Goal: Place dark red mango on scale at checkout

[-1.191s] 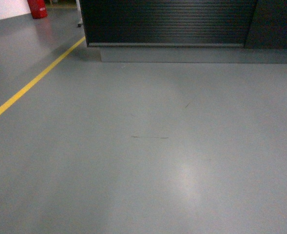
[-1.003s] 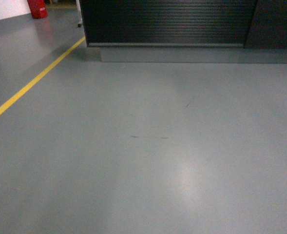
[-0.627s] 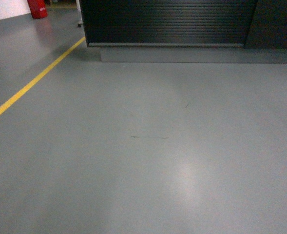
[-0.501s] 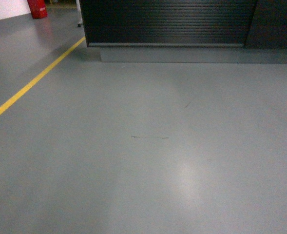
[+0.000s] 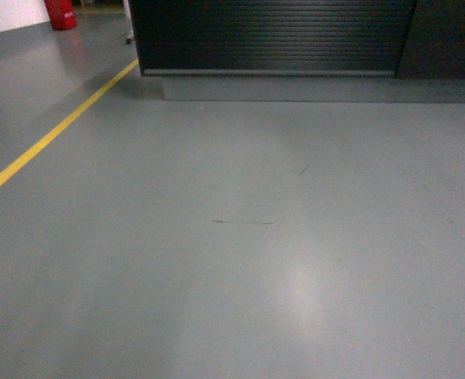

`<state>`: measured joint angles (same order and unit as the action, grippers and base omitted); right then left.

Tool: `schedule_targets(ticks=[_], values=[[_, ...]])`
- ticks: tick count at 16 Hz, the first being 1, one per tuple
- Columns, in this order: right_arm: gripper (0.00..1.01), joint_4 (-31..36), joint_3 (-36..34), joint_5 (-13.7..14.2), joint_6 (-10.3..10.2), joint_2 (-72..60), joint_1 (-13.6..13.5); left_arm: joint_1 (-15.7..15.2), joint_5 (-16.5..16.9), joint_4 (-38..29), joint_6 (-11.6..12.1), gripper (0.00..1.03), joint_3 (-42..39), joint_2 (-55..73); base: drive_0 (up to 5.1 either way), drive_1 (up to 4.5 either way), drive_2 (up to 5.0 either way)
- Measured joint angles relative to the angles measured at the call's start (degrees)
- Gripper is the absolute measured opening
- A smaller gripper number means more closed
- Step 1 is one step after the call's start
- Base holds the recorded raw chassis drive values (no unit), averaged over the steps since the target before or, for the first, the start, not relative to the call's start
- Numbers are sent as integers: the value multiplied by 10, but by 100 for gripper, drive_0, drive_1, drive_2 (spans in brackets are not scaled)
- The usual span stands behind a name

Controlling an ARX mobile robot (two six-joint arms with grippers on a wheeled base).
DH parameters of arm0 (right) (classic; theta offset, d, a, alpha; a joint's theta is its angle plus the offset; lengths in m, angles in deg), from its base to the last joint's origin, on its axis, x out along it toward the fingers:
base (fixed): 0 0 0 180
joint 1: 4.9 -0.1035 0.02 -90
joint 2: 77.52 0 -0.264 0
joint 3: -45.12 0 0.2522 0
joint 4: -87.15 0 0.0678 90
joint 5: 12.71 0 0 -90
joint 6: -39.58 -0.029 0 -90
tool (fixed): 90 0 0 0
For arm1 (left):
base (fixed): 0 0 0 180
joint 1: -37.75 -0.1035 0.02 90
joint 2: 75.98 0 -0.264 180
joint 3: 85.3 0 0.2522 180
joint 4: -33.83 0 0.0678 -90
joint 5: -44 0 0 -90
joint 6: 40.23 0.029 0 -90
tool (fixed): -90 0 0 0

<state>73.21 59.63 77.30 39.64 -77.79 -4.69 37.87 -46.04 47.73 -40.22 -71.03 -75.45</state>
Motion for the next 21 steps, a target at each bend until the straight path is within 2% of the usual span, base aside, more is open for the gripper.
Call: schedule_targets(ticks=[6,21], values=[[98,0,0,0,0,0,0,0,0,0,0,98,0,0,0,0,0],[98,1,0,0,0,0,0,0,0,0,0,98,0,0,5,434,-424]])
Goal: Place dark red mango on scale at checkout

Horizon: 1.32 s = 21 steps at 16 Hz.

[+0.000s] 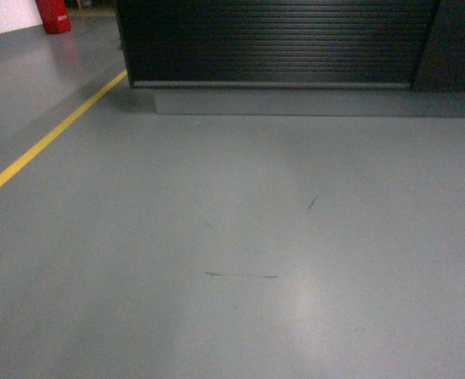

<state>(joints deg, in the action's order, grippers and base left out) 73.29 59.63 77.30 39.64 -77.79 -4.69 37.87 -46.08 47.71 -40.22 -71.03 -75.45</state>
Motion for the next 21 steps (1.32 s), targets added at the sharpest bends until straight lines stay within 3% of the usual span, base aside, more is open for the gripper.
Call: schedule_targets(ticks=[21], values=[[98,-1,0,0,0,0,0,0,0,1,0,98,0,0,-1,429,-432]])
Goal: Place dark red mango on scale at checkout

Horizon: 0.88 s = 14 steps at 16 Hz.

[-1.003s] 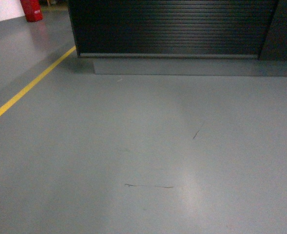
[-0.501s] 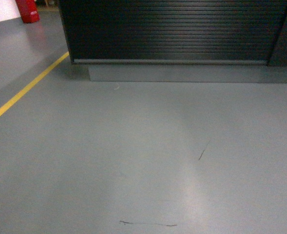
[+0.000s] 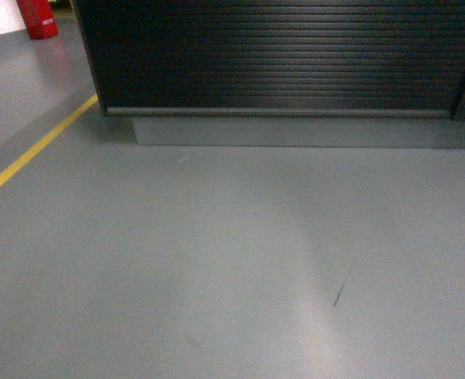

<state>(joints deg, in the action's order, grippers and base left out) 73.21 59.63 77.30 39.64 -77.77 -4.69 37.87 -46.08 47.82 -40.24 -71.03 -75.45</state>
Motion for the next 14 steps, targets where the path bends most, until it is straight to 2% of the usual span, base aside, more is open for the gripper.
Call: schedule_targets(ticks=[14], values=[[98,-2,0,0,0,0,0,0,0,0,0,98,0,0,-3,429,-434]])
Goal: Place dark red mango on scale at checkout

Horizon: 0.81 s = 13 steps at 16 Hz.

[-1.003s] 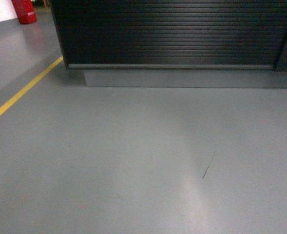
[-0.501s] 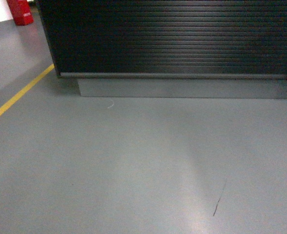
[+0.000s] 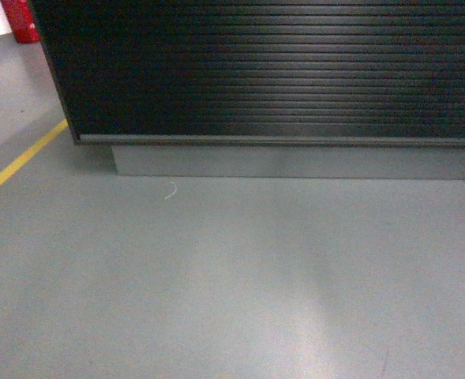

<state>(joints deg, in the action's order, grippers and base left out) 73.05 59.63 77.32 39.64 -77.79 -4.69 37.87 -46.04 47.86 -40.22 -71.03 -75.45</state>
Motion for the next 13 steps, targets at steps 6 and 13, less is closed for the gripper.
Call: schedule_targets(ticks=[6,13], values=[[98,1,0,0,0,0,0,0,-1,0,0,98,0,0,-3,429,-435],[98,2,0,0,0,0,0,0,0,-2,0,98,0,0,2,433,-430]])
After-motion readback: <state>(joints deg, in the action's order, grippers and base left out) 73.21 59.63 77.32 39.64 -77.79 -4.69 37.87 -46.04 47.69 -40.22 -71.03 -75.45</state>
